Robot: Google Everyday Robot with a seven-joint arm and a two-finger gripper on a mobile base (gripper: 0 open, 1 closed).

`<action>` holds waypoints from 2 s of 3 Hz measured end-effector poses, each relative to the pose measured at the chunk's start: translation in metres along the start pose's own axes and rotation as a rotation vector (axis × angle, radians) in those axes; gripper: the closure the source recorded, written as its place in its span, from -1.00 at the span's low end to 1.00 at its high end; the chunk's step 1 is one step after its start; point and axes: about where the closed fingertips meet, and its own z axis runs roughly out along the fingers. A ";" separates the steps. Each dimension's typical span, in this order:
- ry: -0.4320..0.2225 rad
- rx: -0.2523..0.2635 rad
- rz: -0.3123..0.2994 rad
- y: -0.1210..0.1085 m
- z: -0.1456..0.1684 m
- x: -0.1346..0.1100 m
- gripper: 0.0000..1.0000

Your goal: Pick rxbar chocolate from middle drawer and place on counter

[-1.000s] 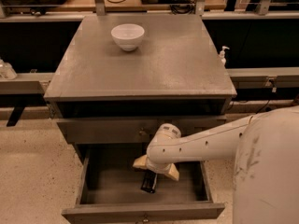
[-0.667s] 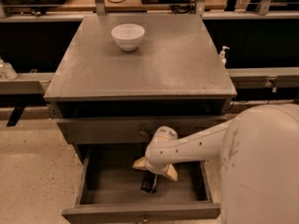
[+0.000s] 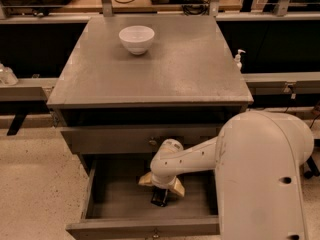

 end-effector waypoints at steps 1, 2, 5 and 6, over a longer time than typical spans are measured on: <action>-0.025 -0.001 -0.007 -0.003 0.014 -0.002 -0.64; -0.038 -0.025 -0.021 -0.004 0.027 -0.006 -0.18; -0.043 -0.039 -0.029 -0.005 0.027 -0.008 1.00; -0.016 0.049 -0.026 -0.002 0.022 -0.009 1.00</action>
Offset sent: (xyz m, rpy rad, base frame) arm -0.0021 0.0131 -0.0390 -0.0432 0.0556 0.0401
